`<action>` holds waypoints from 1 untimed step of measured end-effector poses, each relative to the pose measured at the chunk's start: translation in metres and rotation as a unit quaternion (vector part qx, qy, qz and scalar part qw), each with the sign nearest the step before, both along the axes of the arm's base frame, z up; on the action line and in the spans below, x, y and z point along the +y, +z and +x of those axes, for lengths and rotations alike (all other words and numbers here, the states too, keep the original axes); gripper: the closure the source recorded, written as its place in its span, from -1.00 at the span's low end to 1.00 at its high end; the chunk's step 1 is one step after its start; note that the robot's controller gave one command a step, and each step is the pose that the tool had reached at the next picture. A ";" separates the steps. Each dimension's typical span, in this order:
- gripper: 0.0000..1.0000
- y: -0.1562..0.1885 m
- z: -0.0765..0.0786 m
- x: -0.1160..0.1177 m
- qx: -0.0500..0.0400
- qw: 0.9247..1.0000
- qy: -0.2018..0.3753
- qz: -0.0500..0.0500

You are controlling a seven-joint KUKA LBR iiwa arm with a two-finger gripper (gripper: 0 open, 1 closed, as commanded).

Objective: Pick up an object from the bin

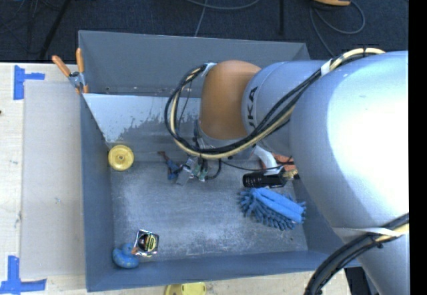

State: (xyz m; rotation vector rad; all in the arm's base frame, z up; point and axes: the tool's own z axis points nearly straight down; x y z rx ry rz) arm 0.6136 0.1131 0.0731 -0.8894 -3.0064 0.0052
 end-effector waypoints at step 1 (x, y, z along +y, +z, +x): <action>1.00 0.022 -0.002 0.000 0.003 1.000 0.000 0.000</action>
Offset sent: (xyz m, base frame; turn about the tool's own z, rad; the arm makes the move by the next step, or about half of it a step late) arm -0.0001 0.0001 0.0626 0.0000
